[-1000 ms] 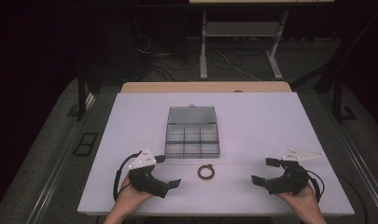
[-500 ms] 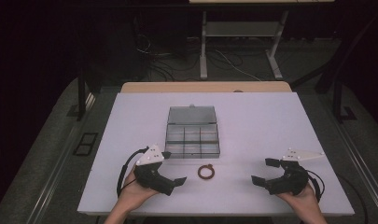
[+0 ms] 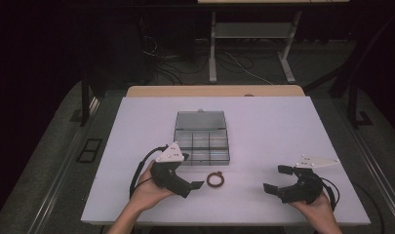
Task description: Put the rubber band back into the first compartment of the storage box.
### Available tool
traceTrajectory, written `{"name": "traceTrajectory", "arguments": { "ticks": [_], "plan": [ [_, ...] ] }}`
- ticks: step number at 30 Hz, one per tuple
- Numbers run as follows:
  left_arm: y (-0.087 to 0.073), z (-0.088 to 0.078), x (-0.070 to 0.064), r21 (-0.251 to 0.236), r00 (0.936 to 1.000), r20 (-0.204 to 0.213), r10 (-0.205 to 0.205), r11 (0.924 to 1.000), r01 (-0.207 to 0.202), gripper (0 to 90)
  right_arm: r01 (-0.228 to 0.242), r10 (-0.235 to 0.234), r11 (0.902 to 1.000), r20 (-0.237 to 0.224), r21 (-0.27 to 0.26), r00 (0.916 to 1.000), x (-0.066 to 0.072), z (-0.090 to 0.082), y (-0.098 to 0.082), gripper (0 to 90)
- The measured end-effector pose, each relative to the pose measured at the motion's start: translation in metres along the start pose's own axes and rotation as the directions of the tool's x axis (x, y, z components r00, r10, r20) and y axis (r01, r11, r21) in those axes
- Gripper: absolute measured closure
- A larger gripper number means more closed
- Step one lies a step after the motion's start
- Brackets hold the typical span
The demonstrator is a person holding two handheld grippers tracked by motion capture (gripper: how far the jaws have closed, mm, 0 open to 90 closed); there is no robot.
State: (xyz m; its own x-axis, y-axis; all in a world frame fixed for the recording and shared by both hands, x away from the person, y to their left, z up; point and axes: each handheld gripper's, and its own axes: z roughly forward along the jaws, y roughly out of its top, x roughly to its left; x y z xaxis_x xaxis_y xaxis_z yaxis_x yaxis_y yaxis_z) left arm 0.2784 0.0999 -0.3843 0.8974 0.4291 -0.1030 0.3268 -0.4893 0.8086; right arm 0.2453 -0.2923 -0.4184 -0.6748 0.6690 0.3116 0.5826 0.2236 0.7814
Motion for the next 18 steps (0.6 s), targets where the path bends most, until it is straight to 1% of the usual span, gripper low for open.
{"name": "traceTrajectory", "arguments": {
  "ticks": [2,3,7,9,10,16,18],
  "plan": [
    [0.001,0.002,0.0,0.004,1.0,0.005,0.002,1.0,-0.002,0.0,0.001,-0.001,1.0,0.0,0.0,1.0,0.0,0.0,0.0,0.7],
    [0.005,0.006,0.0,0.017,0.9998,0.013,0.012,0.9998,-0.012,0.0,0.0,0.0,1.0,0.001,0.0,1.0,0.0,0.0,0.0,0.7],
    [0.009,0.011,0.0,0.034,0.9994,0.026,0.025,0.9991,-0.026,0.0,0.0,0.0,1.0,0.002,-0.004,1.0,0.0,-0.001,0.0,0.7],
    [0.01,0.014,0.0,0.044,0.9992,0.032,0.022,0.9988,-0.024,0.0,0.004,-0.004,1.0,0.002,-0.006,1.0,-0.001,-0.001,0.0,0.8],
    [0.011,0.016,0.001,0.052,0.9989,0.039,0.027,0.9982,-0.029,0.0,0.004,-0.004,1.0,0.002,-0.007,1.0,-0.001,-0.001,-0.001,0.7],
    [0.013,0.021,0.0,0.066,0.9985,0.047,0.03,0.9973,-0.033,0.0,0.008,-0.008,0.9999,0.001,-0.008,1.0,0.0,-0.001,-0.001,0.8],
    [0.014,0.023,0.0,0.074,0.9983,0.046,0.037,0.9965,-0.04,0.0,0.009,-0.009,0.9999,0.001,-0.008,1.0,0.0,-0.001,-0.001,0.7]
  ]
}}
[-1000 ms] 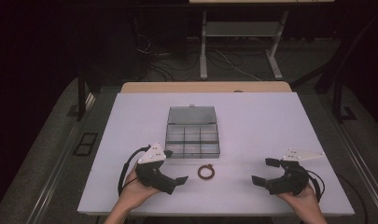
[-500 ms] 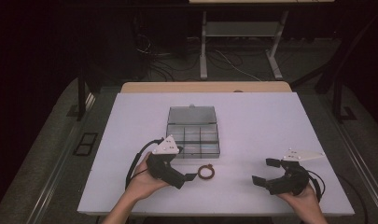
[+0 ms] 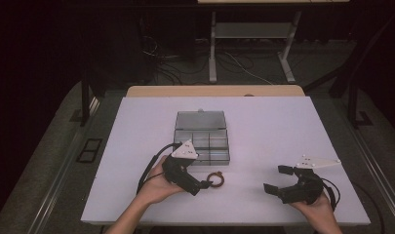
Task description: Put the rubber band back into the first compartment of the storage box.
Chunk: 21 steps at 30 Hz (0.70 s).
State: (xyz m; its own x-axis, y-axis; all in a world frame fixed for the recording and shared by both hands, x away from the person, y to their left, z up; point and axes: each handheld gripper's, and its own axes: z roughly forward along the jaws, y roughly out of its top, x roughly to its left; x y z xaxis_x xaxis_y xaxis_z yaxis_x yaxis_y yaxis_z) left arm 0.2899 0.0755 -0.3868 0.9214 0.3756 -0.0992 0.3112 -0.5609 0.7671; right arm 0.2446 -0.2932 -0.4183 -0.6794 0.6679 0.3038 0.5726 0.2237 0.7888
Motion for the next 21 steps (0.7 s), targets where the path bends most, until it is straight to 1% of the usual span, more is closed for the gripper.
{"name": "traceTrajectory", "arguments": {
  "ticks": [6,9,17,21],
  "plan": [
    [0.001,0.011,-0.003,0.039,0.9995,0.008,0.03,0.9988,-0.03,0.0,0.001,-0.001,1.0,0.0,0.0,1.0,0.0,0.0,0.0,0.8],
    [0.004,0.016,-0.004,0.042,0.9991,0.02,0.036,0.9984,-0.037,0.0,0.002,-0.002,1.0,0.0,0.001,1.0,0.0,0.0,0.0,0.7],
    [0.009,0.027,-0.009,0.08,0.997,0.041,0.066,0.9944,-0.07,0.0,-0.001,0.001,1.0,0.0,0.0,1.0,0.0,-0.001,0.0,0.7],
    [0.01,0.032,-0.01,0.093,0.9963,0.051,0.07,0.9929,-0.074,0.0,0.001,-0.001,1.0,0.001,0.0,1.0,0.001,-0.001,0.0,0.7]
  ]
}}
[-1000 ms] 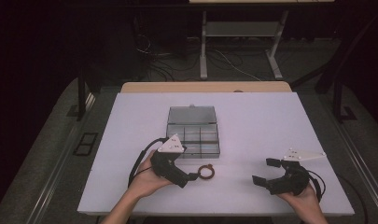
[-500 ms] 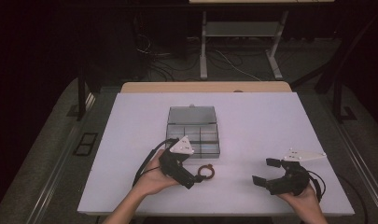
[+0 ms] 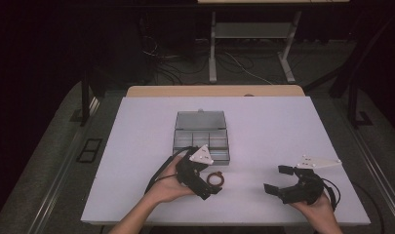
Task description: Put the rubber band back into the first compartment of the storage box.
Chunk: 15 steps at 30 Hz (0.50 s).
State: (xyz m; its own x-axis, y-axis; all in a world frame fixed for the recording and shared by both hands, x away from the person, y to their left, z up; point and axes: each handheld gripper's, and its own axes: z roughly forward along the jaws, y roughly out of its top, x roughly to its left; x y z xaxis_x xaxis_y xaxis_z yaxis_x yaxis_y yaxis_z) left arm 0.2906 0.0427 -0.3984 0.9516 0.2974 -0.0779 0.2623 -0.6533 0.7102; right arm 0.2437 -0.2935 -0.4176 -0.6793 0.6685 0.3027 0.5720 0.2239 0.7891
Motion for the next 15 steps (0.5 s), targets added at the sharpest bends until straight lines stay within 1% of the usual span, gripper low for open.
{"name": "traceTrajectory", "arguments": {
  "ticks": [1,2,3,7,11,12,13,14,15],
  "plan": [
    [0.0,0.001,0.0,0.004,1.0,0.001,0.006,1.0,-0.006,0.0,0.0,0.0,1.0,0.0,0.0,1.0,0.0,0.0,0.0,0.7],
    [0.0,0.003,0.0,0.007,1.0,0.004,0.003,1.0,-0.003,0.0,0.002,-0.002,1.0,0.0,0.0,1.0,0.0,0.0,0.0,0.7],
    [0.001,0.004,0.0,0.016,0.9999,0.009,0.013,0.9998,-0.013,0.0,0.002,-0.002,1.0,0.0,0.0,1.0,0.0,0.0,0.0,0.7],
    [0.001,0.009,0.001,0.037,0.9996,0.019,0.019,0.9991,-0.02,0.0,-0.007,0.007,1.0,0.0,-0.001,1.0,-0.001,-0.001,0.0,0.7],
    [0.003,0.014,0.0,0.05,0.9994,0.027,0.021,0.9985,-0.022,0.0,-0.003,0.003,1.0,0.0,-0.003,1.0,-0.001,-0.001,0.0,0.7],
    [0.003,0.014,0.001,0.064,0.9989,0.032,0.035,0.9973,-0.037,0.0,-0.006,0.006,1.0,-0.001,-0.001,1.0,-0.001,-0.001,0.0,0.7],
    [0.003,0.016,0.0,0.061,0.999,0.033,0.029,0.9977,-0.031,0.0,-0.006,0.006,1.0,-0.002,0.001,1.0,0.0,-0.001,0.0,0.7],
    [0.004,0.017,0.0,0.071,0.9986,0.038,0.037,0.9967,-0.039,0.0,-0.004,0.004,1.0,-0.001,0.002,1.0,0.0,0.0,0.0,0.7],
    [0.004,0.019,-0.001,0.075,0.9984,0.043,0.036,0.9965,-0.039,0.0,0.0,0.0,1.0,-0.001,0.001,1.0,0.0,0.0,0.0,0.7]
  ]
}}
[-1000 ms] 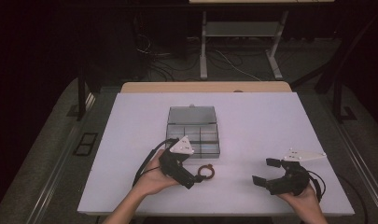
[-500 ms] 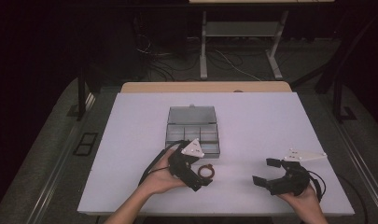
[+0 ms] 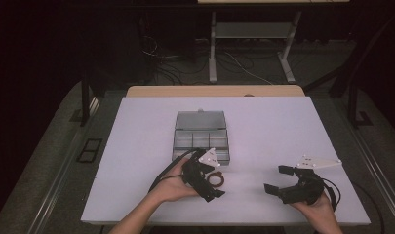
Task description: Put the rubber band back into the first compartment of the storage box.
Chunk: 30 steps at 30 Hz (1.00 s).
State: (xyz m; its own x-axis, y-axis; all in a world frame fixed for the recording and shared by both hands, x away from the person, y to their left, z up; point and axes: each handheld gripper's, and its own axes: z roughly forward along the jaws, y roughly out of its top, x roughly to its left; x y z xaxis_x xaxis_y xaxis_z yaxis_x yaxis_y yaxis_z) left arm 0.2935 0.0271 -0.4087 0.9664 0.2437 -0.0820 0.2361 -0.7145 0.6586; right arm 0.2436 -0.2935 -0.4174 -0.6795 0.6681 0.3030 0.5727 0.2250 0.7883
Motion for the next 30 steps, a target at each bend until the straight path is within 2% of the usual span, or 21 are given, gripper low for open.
{"name": "traceTrajectory", "arguments": {
  "ticks": [4,9,12,14,21,26,27,30],
  "plan": [
    [0.0,0.005,-0.002,0.021,0.9999,0.015,0.007,0.9998,-0.007,0.0,0.005,-0.005,1.0,-0.002,0.0,1.0,0.0,0.0,0.0,0.7],
    [0.001,0.009,-0.003,0.052,0.999,0.027,0.034,0.998,-0.035,5.1,0.004,-0.004,1.0,-0.004,0.0,1.0,0.0,0.0,0.0,0.7],
    [0.001,0.013,-0.004,0.066,0.9986,0.047,0.026,0.9974,-0.029,10.1,0.003,-0.003,1.0,-0.007,0.003,1.0,0.0,0.001,0.0,0.8],
    [0.002,0.014,-0.004,0.079,0.9976,0.059,0.036,0.996,-0.041,12.7,0.0,0.0,1.0,-0.009,0.004,1.0,0.001,0.001,0.0,0.7],
    [0.001,0.018,0.0,0.114,0.9952,0.092,0.034,0.9925,-0.045,17.0,0.003,-0.003,1.0,-0.012,0.007,0.9999,0.001,0.001,0.0,0.7],
    [0.001,0.019,0.002,0.113,0.9952,0.097,0.017,0.9932,-0.028,23.4,0.001,-0.001,1.0,-0.016,0.009,0.9999,0.002,0.002,0.0,0.7],
    [0.001,0.02,0.002,0.116,0.9953,0.095,0.019,0.9928,-0.03,27.3,0.002,-0.002,1.0,-0.018,0.009,0.9998,0.002,0.002,0.0,0.7],
    [0.001,0.021,0.002,0.12,0.9956,0.089,0.029,0.9919,-0.04,31.6,0.007,-0.007,0.9999,-0.021,0.009,0.9998,0.002,0.003,0.0,0.7]
  ]
}}
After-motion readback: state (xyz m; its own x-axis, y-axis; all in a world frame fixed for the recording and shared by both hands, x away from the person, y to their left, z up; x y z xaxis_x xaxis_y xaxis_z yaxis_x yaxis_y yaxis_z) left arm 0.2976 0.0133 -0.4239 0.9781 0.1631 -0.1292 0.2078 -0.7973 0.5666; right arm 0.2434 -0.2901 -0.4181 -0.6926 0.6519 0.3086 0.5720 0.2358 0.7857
